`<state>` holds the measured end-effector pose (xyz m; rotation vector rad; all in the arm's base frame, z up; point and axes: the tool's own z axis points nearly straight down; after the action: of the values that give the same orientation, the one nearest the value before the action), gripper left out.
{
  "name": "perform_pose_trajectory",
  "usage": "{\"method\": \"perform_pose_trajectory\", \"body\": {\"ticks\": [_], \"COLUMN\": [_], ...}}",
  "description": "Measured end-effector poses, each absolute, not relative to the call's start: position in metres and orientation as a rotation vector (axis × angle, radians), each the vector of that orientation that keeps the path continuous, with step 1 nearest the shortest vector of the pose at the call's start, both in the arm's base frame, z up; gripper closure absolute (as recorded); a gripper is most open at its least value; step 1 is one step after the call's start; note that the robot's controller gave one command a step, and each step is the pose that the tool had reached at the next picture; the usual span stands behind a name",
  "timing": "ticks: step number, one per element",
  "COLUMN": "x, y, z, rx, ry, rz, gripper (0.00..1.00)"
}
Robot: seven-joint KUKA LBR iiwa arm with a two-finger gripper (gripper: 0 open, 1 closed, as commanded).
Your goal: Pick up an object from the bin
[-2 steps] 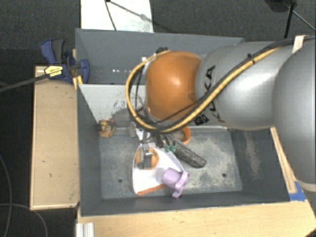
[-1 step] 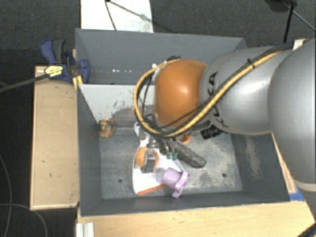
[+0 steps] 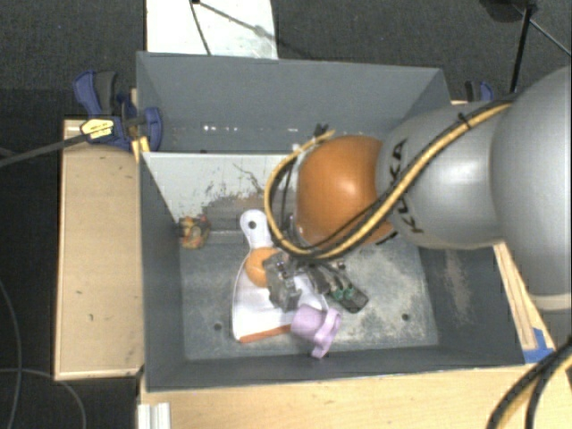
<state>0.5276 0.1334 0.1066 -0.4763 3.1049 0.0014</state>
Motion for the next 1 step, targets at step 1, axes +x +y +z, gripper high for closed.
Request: {"method": "perform_pose_trajectory", "body": {"ticks": [1], "x": [0.5253], "y": [0.1330], "z": [0.1057], "rx": [-0.473], "ry": [3.114], "rz": [0.000], "gripper": [0.00]}}
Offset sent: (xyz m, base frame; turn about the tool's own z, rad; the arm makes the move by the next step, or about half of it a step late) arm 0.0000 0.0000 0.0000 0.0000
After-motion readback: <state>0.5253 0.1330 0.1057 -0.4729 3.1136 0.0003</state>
